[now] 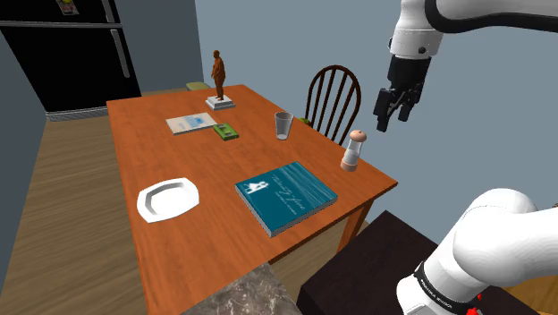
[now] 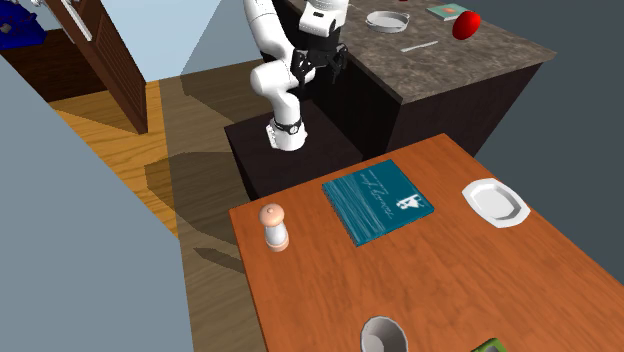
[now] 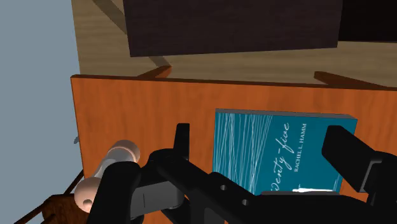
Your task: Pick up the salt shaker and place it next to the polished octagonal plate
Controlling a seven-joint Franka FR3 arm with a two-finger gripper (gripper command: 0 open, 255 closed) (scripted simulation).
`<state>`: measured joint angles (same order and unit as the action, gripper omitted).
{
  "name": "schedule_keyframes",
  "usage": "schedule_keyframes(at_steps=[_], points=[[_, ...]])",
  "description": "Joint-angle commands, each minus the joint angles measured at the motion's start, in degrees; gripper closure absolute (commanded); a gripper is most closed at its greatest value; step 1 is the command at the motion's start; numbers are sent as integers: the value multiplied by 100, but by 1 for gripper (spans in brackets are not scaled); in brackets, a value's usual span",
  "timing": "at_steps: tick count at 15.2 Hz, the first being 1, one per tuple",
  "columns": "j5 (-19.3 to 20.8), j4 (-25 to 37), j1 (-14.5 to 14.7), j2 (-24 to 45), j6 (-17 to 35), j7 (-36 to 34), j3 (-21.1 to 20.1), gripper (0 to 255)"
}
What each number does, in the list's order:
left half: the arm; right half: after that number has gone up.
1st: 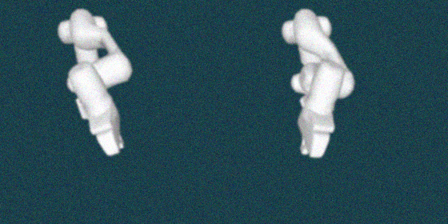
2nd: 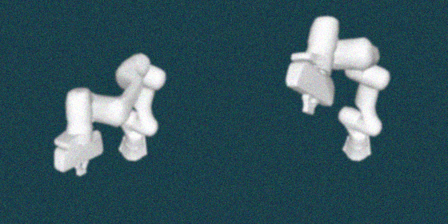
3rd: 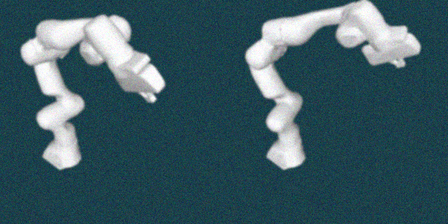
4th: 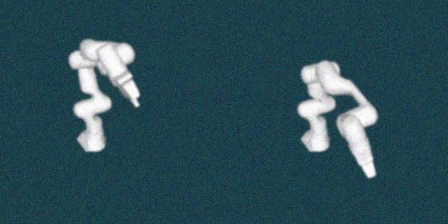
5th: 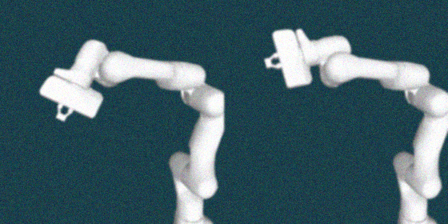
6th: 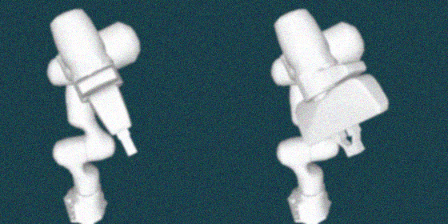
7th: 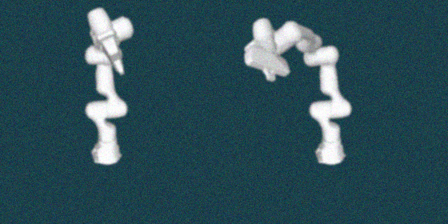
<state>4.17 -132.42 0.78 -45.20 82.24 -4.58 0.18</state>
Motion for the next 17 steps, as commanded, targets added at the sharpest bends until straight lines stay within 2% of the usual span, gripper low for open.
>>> schedule_keyframes(at_steps=[1, 10, 17], points=[[0, 0, 0, 0, 0, 0, 0, 0], [237, -63, -266, 1015, 1323, 867, 1106, 0], [34, 307, -340, 2189, 2234, 1647, 1944, 0]])
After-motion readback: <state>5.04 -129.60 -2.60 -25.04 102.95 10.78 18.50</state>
